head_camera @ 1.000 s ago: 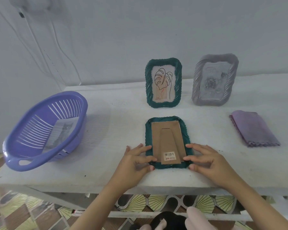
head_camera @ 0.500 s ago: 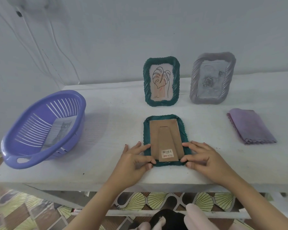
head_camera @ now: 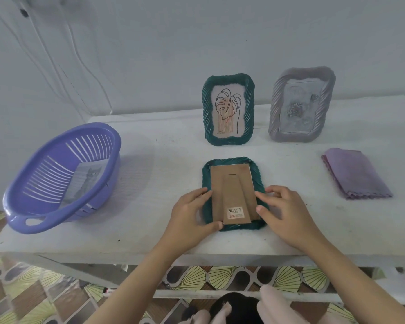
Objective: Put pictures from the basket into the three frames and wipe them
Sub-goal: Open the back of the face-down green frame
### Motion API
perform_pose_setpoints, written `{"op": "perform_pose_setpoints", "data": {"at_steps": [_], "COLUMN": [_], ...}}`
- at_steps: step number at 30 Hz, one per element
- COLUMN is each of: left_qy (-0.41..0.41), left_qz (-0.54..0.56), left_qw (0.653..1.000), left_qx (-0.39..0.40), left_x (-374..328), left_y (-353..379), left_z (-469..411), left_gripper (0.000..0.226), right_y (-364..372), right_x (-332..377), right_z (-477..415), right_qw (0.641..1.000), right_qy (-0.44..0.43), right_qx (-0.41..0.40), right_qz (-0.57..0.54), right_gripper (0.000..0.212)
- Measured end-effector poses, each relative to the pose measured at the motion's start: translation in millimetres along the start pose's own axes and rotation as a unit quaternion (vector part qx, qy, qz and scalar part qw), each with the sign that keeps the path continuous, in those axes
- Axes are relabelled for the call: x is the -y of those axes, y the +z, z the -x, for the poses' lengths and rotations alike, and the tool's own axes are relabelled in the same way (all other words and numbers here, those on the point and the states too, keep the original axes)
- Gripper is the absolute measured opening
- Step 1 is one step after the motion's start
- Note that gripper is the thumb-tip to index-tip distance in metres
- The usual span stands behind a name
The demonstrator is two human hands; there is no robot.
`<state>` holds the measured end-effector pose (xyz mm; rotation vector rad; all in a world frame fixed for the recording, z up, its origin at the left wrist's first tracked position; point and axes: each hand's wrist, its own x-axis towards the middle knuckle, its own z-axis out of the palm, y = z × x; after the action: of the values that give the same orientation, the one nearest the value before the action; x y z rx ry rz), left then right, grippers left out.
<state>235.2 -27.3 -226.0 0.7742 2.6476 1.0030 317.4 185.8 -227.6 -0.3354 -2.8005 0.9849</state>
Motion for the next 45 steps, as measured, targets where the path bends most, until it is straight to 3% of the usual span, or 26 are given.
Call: {"op": "perform_pose_setpoints", "data": {"at_steps": [15,26,29,40,45], "left_qy": [-0.040,-0.029,-0.043,-0.038,-0.014], "left_qz": [0.046,0.040,0.042,0.038,0.088], "left_qw": [0.998,0.999,0.998,0.998,0.996], "left_qx": [0.009,0.018,0.014,0.023,0.012], "left_x": [-1.5,-4.3,-2.5,-7.4,-10.1], "left_y": [3.8,1.3,2.6,-0.7,1.3], "left_z": [5.1,5.9,5.8,7.1,8.1], "left_gripper": [0.073,0.068,0.069,0.069,0.044], "right_y": [1.3,0.6,-0.9,-4.1,-9.8], "right_x": [15.3,24.3,27.7,32.2,34.5], "right_z": [-0.6,3.7,0.6,4.1,-1.5], "right_qw": [0.982,0.992,0.988,0.972,0.943], "right_qy": [0.080,0.053,0.079,0.123,0.163], "right_qx": [0.009,0.044,0.031,-0.010,-0.013], "right_qz": [-0.173,-0.102,-0.127,-0.201,-0.289], "right_gripper": [0.037,0.044,0.048,0.035,0.032]}}
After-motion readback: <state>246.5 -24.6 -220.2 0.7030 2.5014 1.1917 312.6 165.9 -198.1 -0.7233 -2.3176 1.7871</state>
